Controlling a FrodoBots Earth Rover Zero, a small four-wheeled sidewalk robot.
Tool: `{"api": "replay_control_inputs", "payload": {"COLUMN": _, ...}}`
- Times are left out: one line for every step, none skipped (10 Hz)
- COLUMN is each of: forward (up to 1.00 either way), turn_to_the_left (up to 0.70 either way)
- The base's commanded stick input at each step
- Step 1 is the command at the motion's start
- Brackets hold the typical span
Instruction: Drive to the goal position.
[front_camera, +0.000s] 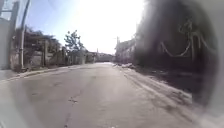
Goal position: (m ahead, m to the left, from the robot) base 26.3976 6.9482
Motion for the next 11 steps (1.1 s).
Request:
{"api": "replay_control_inputs", "payload": {"forward": 1.0, "turn_to_the_left": 0.0}}
{"api": "replay_control_inputs", "payload": {"forward": 1.0, "turn_to_the_left": 0.0}}
{"api": "replay_control_inputs", "payload": {"forward": 1.0, "turn_to_the_left": 0.0}}
{"api": "replay_control_inputs", "payload": {"forward": 1.0, "turn_to_the_left": 0.0}}
{"api": "replay_control_inputs", "payload": {"forward": 1.0, "turn_to_the_left": 0.0}}
{"api": "replay_control_inputs", "payload": {"forward": 1.0, "turn_to_the_left": 0.0}}
{"api": "replay_control_inputs", "payload": {"forward": 1.0, "turn_to_the_left": 0.0}}
{"api": "replay_control_inputs", "payload": {"forward": 1.0, "turn_to_the_left": 0.0}}
{"api": "replay_control_inputs", "payload": {"forward": 1.0, "turn_to_the_left": 0.0}}
{"api": "replay_control_inputs", "payload": {"forward": 1.0, "turn_to_the_left": 0.0}}
{"api": "replay_control_inputs", "payload": {"forward": 1.0, "turn_to_the_left": 0.0}}
